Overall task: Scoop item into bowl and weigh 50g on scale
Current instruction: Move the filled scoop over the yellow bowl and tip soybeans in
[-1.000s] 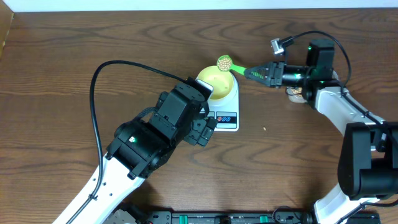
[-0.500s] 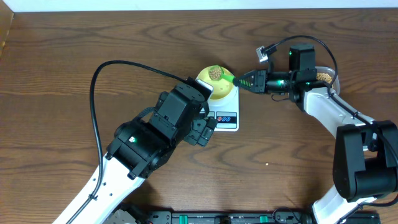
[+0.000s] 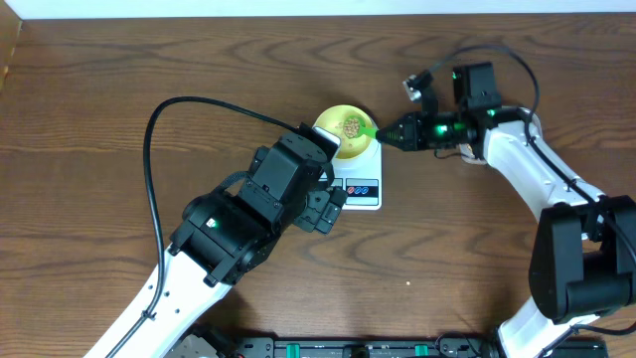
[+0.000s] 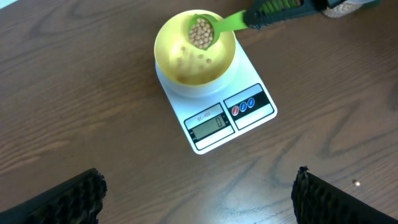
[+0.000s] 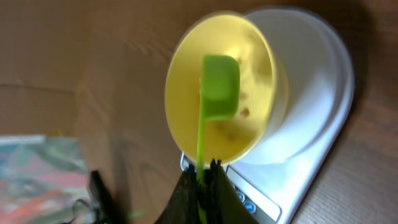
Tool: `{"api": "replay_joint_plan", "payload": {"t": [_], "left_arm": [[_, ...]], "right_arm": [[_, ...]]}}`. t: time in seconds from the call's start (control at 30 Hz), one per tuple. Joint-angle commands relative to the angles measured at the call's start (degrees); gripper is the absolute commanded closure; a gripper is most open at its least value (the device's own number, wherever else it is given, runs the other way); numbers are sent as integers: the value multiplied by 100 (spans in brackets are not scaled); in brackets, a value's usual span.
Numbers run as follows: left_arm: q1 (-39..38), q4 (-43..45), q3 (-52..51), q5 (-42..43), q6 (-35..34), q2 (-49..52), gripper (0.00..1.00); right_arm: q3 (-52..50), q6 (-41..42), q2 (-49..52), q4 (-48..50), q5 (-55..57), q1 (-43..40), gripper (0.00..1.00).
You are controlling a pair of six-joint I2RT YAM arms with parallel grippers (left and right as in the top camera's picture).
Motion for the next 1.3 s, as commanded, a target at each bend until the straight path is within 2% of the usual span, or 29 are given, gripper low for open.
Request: {"api": "replay_joint_plan", "payload": {"t": [0.0, 0.37, 0.87, 1.27], "left_arm": [[28, -20, 37, -68, -44, -31, 2], [28, -20, 37, -68, -42, -31, 2], [28, -22, 37, -68, -44, -31, 2], [28, -22, 37, -68, -44, -31, 2]], "right_arm": [[586, -826, 48, -452, 892, 273, 99], [1613, -1381, 48, -1781, 3171, 1137, 99], [2170, -1908, 48, -2319, 5447, 2253, 99], [2173, -1958, 48, -2371, 5888, 2426, 99]]}}
